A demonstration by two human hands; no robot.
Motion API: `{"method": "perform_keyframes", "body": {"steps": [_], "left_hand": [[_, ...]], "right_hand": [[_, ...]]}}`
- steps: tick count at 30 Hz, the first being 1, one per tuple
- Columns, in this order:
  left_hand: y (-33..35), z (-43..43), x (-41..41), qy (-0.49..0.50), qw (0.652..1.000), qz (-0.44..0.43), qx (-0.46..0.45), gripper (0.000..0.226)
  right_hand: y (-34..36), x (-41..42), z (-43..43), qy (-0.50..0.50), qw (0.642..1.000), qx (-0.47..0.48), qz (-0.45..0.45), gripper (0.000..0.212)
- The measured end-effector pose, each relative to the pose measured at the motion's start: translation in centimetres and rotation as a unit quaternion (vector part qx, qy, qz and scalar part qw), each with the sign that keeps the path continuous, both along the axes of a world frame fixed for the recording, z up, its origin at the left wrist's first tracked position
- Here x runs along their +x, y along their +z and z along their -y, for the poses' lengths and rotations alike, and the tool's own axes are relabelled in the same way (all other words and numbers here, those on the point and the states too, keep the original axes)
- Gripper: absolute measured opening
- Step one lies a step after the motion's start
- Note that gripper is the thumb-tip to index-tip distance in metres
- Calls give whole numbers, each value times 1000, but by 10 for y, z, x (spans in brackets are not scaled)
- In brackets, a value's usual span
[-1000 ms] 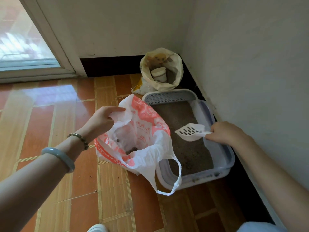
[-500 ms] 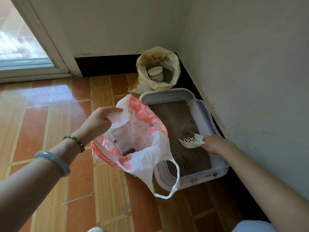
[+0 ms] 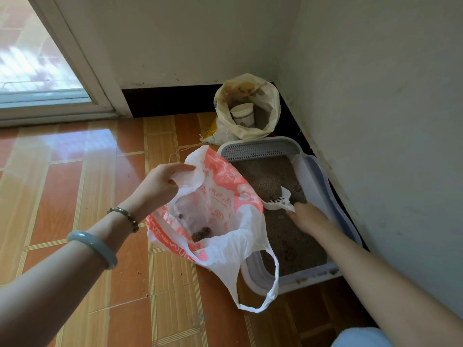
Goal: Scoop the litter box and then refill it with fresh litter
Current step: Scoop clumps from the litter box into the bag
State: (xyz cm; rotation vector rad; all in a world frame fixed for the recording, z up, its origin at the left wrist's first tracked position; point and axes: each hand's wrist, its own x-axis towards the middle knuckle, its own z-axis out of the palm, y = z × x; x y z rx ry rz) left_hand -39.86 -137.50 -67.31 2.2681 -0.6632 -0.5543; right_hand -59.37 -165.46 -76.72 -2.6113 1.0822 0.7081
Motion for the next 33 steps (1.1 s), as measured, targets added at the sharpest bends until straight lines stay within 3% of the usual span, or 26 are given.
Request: {"method": "perform_keyframes", "body": {"steps": [6, 11, 19, 33], "left_hand": [[-6, -1, 8, -2, 1000, -17, -11, 69], [-3, 4, 6, -3, 1000, -7, -8, 68], [-2, 3, 1, -10, 1000, 3, 5, 66], [-2, 8, -5, -25, 1000, 16, 5, 62]], "right_hand": [[-8, 25, -15, -36, 998, 14, 42, 34], [-12, 28, -19, -83, 990, 87, 67, 32], [-3, -8, -16, -51, 984, 125, 118, 23], [51, -34, 10, 25, 967, 47, 248, 17]]}}
